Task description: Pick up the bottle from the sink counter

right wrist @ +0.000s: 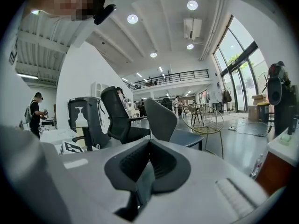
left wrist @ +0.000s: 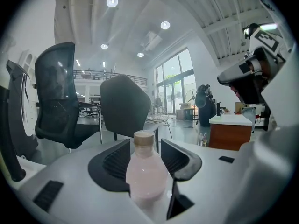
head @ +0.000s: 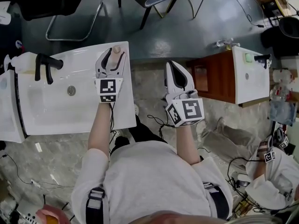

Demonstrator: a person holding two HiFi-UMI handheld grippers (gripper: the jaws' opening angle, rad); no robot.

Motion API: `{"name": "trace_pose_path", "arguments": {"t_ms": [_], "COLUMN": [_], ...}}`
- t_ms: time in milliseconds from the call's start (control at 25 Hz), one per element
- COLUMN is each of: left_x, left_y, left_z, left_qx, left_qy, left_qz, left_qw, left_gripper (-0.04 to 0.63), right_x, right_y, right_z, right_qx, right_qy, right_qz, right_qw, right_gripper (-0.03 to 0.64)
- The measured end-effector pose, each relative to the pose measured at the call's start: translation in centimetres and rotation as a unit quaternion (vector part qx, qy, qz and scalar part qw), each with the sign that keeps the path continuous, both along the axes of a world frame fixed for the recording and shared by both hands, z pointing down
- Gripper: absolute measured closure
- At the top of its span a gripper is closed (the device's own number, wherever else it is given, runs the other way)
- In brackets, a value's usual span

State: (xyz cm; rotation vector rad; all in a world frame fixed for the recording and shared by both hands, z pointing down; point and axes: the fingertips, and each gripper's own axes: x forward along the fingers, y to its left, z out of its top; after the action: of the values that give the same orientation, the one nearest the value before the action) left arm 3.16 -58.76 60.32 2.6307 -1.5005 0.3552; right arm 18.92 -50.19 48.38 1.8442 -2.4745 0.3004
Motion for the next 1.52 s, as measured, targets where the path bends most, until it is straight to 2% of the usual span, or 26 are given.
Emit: {"name": "trace_pose_path", "arguments": {"t_ms": [600, 680, 960, 1520], "left_x": [1.1, 1.0, 0.6, 0.1], "left_y": [-2.3, -2.5, -2.4, -1.5], "left_z": [-0.1, -0.1, 0.1, -1.4], "left_qx": [0.028, 0.032, 0.044, 0.022], "left_qy": [0.001, -0.004, -0.011, 0.003], "left_qz": [-0.016, -0.020, -0.025, -0.042], "left_qw": [0.9995, 0.9993, 0.9987, 0.9989], "left_gripper": [0.403, 0.448, 0.453, 0.459], "right_x": [1.1, 1.1, 0.7, 0.4], "right_y": [-0.5, -0.6, -0.5, -0.2], "right_z": [1.3, 1.4, 1.5, 0.2], "right_qx": [-0.012, -0.014, -0.010, 0.005], "right_qy": [0.010, 0.011, 0.013, 0.006], "right_qz": [0.000, -0.001, -0.003, -0.018], "right_qw": [1.000, 1.000, 1.000, 1.000], "right_gripper": [0.606, 0.606, 0.606, 0.606]}}
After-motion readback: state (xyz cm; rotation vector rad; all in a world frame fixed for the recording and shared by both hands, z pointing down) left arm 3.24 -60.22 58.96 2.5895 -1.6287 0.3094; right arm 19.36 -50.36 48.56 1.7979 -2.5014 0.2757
